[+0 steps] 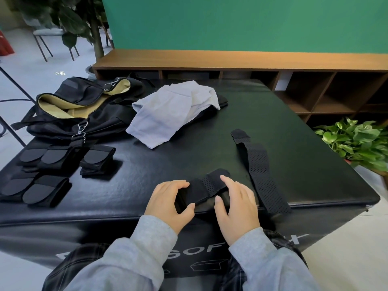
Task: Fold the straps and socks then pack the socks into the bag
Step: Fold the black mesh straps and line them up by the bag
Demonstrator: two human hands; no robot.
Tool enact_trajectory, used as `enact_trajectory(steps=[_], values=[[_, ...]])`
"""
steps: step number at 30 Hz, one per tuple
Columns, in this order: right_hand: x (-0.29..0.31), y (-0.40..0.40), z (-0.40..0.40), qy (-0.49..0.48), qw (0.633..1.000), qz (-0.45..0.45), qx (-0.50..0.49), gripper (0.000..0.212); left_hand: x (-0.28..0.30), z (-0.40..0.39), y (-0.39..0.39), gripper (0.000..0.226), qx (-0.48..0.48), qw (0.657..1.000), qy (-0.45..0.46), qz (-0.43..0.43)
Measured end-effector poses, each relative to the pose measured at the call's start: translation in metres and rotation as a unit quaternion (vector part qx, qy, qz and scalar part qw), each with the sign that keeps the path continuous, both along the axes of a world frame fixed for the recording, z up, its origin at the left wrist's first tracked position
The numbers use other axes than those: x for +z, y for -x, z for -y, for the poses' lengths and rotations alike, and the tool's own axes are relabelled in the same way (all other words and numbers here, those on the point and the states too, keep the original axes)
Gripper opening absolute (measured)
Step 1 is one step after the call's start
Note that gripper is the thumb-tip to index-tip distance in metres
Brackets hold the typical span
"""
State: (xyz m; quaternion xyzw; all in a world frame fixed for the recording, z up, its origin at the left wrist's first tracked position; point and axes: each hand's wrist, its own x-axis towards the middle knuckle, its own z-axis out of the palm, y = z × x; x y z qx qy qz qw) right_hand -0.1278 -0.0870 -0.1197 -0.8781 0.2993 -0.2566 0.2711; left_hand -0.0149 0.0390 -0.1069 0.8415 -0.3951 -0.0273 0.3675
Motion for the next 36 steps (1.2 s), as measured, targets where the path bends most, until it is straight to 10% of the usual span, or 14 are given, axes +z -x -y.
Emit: enact_trajectory(steps=[16, 36], values=[[-0.008, -0.003, -0.009, 0.049, 0.986, 0.094, 0.132, 0.030, 0.004, 0.001, 0.002, 0.048, 0.008, 1.000, -0.016, -0.001], [-0.004, -0.004, -0.013, 0.099, 0.983, -0.028, 0.149, 0.039, -0.009, 0.002, 0.000, 0.050, 0.007, 0.999, 0.017, 0.040]])
